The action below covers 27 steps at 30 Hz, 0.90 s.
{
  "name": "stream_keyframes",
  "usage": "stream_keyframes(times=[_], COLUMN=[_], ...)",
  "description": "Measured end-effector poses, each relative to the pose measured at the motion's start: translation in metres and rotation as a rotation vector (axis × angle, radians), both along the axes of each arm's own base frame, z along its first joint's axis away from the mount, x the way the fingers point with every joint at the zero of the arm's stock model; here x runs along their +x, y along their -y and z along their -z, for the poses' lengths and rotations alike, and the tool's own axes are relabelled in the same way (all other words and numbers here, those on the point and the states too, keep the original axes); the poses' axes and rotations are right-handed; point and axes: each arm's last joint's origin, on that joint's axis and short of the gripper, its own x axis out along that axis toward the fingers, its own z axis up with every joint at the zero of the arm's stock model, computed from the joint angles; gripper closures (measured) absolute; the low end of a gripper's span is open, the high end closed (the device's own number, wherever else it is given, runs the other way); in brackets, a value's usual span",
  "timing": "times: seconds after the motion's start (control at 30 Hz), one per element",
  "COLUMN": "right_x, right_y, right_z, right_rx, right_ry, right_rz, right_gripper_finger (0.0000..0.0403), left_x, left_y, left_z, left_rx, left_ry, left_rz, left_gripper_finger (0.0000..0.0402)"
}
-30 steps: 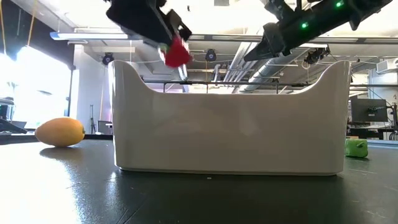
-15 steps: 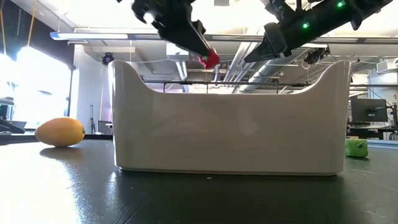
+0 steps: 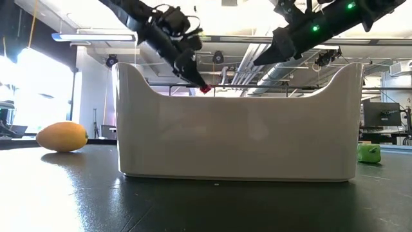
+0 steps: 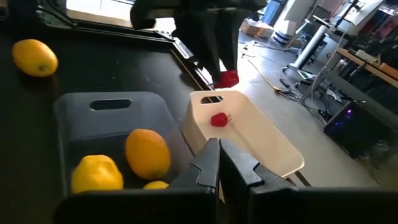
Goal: Sort produce into baskets
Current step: Put the red chili pepper into the white bin
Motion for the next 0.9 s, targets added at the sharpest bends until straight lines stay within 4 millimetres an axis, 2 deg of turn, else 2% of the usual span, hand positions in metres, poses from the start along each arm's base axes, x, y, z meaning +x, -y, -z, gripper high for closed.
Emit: stream_keyframes(times=[0.2, 0.37, 0.53, 0.73, 0.9], right_x=[0.0, 0.0, -0.001, -0.002, -0.003], right_y=[0.008, 0.015, 0.023, 0.032, 0.037], right_z=[0.0, 0.001, 0.001, 0.002, 0.002], right_rx=[-0.005, -0.011, -0.026, -0.024, -0.009], right_ry=[-0.008, -0.025, -0.045, -0.058, -0.059], right_rz=[0.024, 0.008, 0.019, 0.012, -0.001], right_gripper_finger=[0.0403, 0.0403, 0.0403, 0.0403, 0.0403], left_x=[-0.008, -0.001, 0.008, 0.012, 0.013], left_y=[-0.039, -0.055, -0.071, -0.08, -0.077], left_z=[0.025, 0.052, 0.06, 0.065, 0.067], left_rx=[-0.015, -0.005, -0.009, -0.031, -0.043], left_ry=[-0.039, -0.068, -0.078, -0.11, -0.138], left_rz=[-0.061, -0.053, -0.07, -0.078, -0.062], left_gripper_finger=[0.031, 0.031, 0.031, 0.0309, 0.028])
